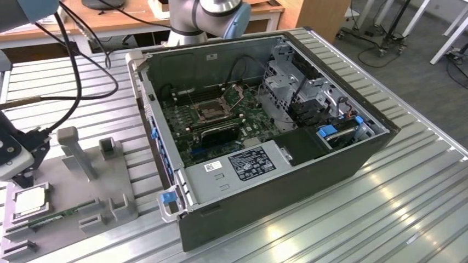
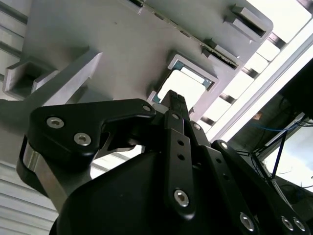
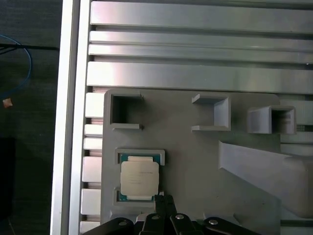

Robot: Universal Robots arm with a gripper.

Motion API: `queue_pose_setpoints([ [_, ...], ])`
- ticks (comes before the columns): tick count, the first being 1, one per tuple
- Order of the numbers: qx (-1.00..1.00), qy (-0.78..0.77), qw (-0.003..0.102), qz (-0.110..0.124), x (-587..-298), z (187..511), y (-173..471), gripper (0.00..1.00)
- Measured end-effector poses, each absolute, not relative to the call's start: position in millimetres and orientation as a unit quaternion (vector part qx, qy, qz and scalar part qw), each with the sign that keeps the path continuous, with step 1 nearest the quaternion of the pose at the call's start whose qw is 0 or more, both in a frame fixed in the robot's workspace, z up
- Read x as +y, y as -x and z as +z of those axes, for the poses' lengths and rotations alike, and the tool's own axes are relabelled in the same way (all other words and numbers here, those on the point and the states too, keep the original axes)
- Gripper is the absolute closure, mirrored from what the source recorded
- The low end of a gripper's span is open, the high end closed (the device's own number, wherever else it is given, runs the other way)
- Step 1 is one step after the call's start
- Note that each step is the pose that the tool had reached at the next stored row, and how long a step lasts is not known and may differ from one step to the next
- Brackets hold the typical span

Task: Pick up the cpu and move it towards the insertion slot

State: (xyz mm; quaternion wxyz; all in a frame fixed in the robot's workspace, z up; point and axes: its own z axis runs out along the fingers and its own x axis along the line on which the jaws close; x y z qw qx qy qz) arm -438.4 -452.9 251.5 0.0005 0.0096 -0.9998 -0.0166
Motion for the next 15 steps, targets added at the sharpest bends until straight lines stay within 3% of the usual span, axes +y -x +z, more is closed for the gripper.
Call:
queue_pose_setpoints([
  [15,-1.000,-0.010,0.000,-0.016,-453,232,451,0.89],
])
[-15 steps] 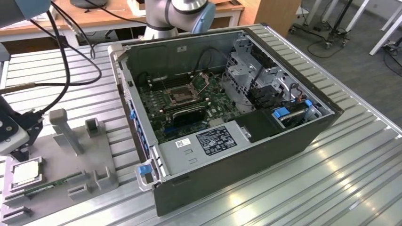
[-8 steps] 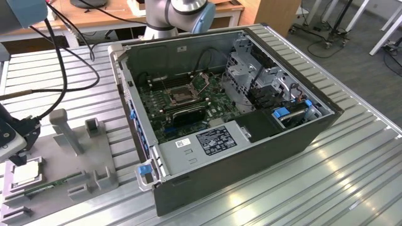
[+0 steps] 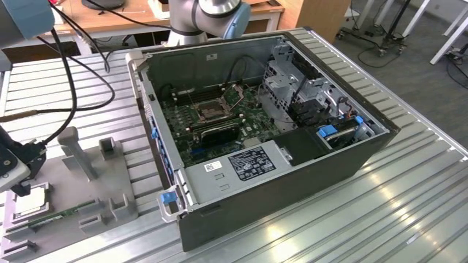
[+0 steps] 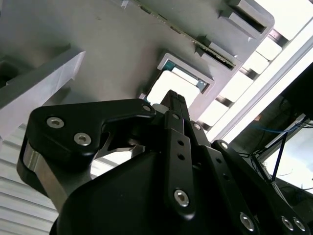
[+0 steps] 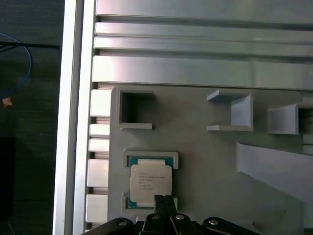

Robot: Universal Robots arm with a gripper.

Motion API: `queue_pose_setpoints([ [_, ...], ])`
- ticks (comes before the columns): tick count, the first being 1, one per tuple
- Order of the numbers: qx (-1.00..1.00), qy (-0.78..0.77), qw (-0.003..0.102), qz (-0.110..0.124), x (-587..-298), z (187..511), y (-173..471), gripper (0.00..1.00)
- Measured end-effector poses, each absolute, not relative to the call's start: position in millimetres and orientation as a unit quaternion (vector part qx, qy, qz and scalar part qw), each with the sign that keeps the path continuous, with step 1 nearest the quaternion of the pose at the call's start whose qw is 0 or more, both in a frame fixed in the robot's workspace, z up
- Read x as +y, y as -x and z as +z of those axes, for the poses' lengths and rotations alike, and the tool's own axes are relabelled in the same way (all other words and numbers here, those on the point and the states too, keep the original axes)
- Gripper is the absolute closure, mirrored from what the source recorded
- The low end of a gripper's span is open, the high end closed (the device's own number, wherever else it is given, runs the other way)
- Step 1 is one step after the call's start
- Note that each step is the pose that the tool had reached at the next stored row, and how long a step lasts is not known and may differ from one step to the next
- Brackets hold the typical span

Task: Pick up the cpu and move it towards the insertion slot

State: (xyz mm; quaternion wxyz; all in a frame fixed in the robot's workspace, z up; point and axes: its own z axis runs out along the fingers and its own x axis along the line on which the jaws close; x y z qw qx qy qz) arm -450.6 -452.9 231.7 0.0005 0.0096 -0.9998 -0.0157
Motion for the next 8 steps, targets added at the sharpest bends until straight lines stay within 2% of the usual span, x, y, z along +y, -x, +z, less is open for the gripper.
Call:
queue_pose_setpoints([
  [8,-1.000,-0.010,0.000,-0.015,-452.9,222.2,453.0,0.89],
])
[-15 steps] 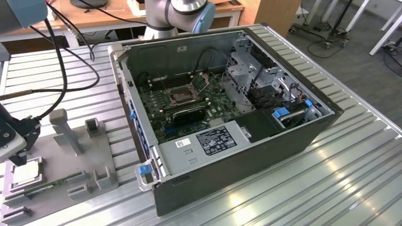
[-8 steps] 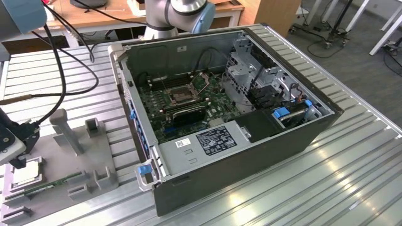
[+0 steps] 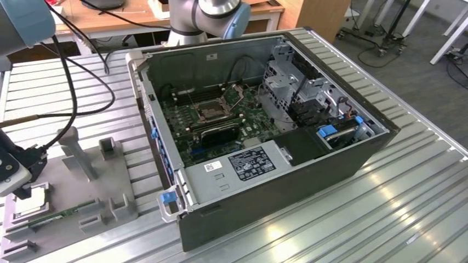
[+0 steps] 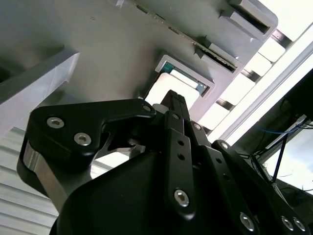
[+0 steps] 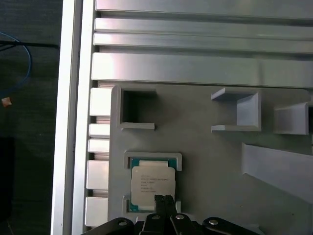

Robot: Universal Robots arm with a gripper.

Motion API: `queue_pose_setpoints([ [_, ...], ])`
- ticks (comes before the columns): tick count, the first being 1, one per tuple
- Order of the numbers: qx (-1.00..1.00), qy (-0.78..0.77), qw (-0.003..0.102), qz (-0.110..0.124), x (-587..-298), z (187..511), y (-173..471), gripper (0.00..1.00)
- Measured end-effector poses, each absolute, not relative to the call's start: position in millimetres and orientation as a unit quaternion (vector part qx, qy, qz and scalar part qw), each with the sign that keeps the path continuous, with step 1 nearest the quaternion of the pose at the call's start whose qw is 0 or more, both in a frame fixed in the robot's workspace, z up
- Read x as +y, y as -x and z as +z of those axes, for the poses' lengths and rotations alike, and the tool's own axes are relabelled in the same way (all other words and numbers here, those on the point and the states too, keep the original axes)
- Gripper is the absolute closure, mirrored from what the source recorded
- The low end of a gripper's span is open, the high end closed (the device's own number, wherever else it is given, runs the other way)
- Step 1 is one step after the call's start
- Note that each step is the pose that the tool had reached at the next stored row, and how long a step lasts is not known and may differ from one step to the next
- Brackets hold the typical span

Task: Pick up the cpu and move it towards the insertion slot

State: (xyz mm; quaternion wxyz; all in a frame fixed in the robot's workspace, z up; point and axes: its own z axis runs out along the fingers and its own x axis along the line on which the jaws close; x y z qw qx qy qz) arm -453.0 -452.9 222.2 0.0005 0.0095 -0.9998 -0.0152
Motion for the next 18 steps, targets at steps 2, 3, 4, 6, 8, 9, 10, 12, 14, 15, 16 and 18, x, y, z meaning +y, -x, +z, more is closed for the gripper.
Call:
queue_pose_setpoints([
  [2,-1.000,-0.009,0.000,-0.015,-453,220,454,0.89],
  [3,-1.000,-0.010,0.000,-0.015,-453,219,455,0.89],
  [4,-1.000,-0.010,0.000,-0.015,-453,218,455,0.89],
  [6,-1.000,-0.010,0.000,-0.013,-453,216,456,0.89],
  [8,-1.000,-0.010,0.000,-0.012,-453,214,456,0.89],
  [9,-1.000,-0.010,0.000,-0.012,-453,213,457,0.89],
  [10,-1.000,-0.010,0.000,-0.012,-453,213,457,0.89],
  [12,-1.000,-0.010,0.000,-0.012,-453,212,457,0.89],
  [14,-1.000,-0.009,0.000,-0.013,-452,211,457,0.89],
  [15,-1.000,-0.009,0.000,-0.012,-452,211,458,0.89],
  [16,-1.000,-0.010,0.000,-0.012,-452,210,458,0.89],
  [18,-1.000,-0.010,0.000,-0.012,-451,209,458,0.89],
])
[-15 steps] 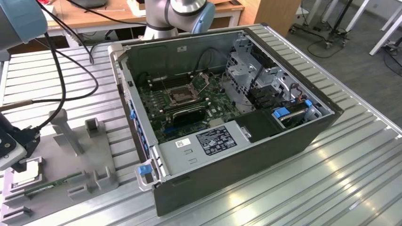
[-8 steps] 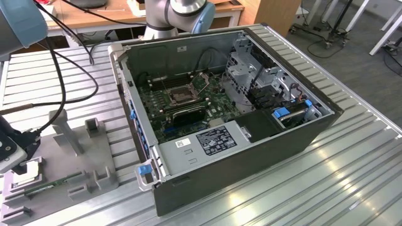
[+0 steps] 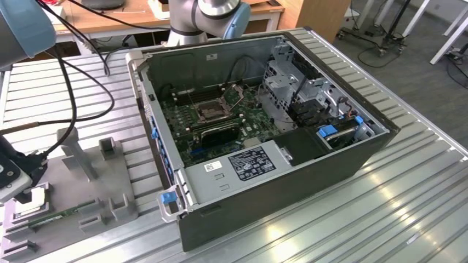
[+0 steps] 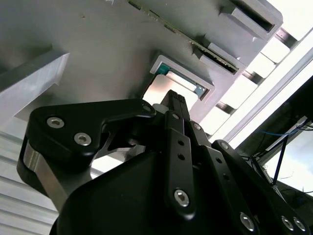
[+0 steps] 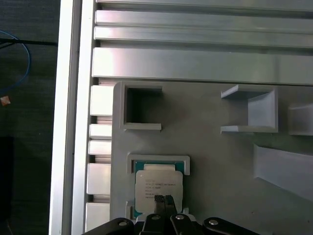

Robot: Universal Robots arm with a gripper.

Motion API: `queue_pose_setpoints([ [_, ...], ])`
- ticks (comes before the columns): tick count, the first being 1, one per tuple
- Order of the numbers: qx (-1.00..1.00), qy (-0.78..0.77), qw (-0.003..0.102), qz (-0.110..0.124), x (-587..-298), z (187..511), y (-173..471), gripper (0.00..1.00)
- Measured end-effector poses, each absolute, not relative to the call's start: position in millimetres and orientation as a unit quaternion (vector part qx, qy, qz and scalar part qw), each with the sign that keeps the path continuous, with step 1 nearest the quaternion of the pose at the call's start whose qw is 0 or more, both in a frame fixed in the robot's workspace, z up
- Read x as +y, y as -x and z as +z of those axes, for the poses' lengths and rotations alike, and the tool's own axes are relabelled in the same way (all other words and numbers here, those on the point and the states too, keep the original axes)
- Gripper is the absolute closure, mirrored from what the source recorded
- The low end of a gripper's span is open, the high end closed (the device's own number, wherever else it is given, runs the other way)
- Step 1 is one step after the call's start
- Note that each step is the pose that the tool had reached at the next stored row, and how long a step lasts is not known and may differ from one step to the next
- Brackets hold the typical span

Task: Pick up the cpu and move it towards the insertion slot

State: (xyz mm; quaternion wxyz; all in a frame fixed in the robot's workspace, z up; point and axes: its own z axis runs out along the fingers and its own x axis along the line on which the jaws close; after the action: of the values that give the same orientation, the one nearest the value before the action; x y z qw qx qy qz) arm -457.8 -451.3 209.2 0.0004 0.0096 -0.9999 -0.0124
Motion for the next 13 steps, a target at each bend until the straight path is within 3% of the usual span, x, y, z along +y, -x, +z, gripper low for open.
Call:
queue_pose_setpoints([
  [13,-1.000,-0.009,0.000,-0.012,-450.4,205.7,457.9,0.89],
])
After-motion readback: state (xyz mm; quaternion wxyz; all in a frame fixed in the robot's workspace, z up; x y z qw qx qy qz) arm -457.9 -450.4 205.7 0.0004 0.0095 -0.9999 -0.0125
